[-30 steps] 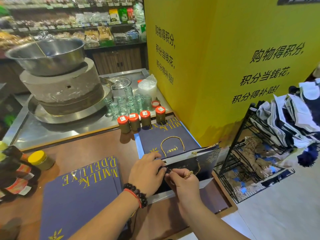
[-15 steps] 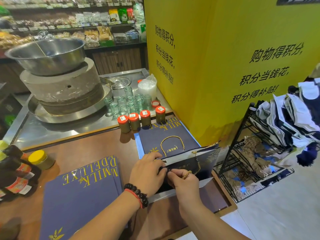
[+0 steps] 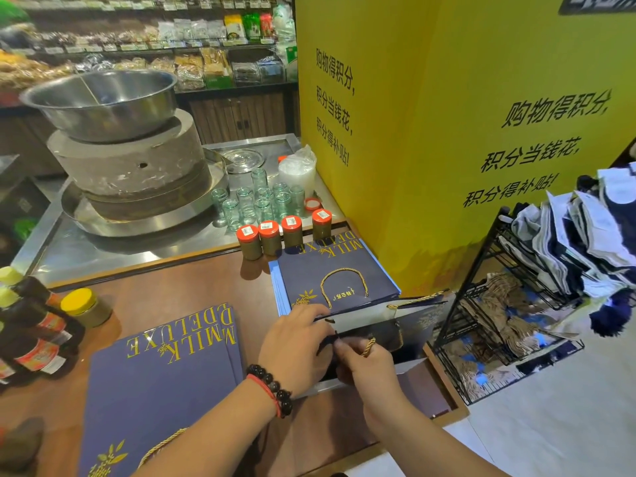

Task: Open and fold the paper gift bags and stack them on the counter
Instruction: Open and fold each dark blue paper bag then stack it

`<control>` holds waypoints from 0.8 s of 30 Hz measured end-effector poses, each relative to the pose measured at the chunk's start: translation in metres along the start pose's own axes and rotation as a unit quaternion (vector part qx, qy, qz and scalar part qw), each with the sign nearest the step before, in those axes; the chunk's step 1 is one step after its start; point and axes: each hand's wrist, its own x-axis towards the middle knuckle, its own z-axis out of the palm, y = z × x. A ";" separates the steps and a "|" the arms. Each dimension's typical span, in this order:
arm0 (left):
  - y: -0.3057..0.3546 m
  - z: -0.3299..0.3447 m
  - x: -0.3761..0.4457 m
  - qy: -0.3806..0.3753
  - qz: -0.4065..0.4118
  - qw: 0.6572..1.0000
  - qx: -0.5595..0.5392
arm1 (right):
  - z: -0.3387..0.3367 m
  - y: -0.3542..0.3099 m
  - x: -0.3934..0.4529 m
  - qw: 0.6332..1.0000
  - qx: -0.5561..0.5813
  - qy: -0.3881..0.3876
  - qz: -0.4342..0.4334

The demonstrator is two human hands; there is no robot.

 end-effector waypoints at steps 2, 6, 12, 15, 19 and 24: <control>0.001 -0.001 -0.001 0.000 0.004 1.000 0.006 | -0.002 -0.001 -0.003 1.000 0.001 -0.006 0.008; 0.004 -0.002 -0.001 0.009 -0.008 1.000 0.005 | -0.005 -0.003 -0.006 1.000 -0.018 -0.021 0.005; 0.007 0.000 -0.001 0.022 -0.033 0.999 -0.002 | -0.018 -0.005 -0.014 0.989 -0.118 -0.058 0.070; 0.009 0.001 0.000 0.024 -0.042 0.999 -0.018 | -0.023 -0.015 -0.023 0.966 -0.216 -0.127 0.055; 0.007 0.000 -0.001 0.009 -0.037 0.999 -0.021 | -0.013 -0.049 -0.024 0.934 -0.310 -0.117 -0.135; 0.014 -0.002 -0.004 0.007 -0.029 1.000 0.004 | -0.015 -0.077 0.027 0.776 -0.595 -0.058 -0.203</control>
